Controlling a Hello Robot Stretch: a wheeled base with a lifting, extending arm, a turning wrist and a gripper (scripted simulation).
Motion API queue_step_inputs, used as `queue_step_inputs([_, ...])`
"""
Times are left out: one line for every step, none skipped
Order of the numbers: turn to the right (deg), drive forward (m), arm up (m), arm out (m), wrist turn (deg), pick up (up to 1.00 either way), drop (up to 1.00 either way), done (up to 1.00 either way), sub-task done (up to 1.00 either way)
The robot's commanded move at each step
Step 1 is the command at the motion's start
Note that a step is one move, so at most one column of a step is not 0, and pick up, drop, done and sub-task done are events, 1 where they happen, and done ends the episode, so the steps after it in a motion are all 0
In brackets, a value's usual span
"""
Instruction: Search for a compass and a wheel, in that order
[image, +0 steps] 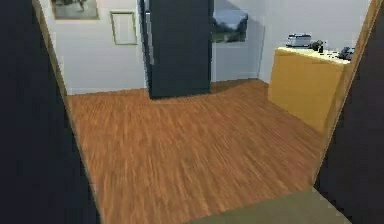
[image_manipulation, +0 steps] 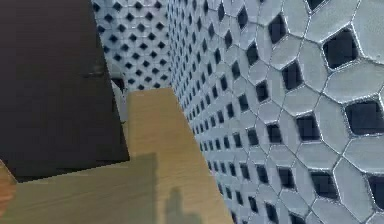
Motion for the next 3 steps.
queue_step_inputs([45.0,0.0,0.0,0.0,0.0,0.0,0.0,0.0,0.0])
queue_step_inputs([15.0,0.0,0.0,0.0,0.0,0.0,0.0,0.0,0.0])
queue_step_inputs([0.0,0.35,0.0,0.0,0.0,0.0,0.0,0.0,0.0])
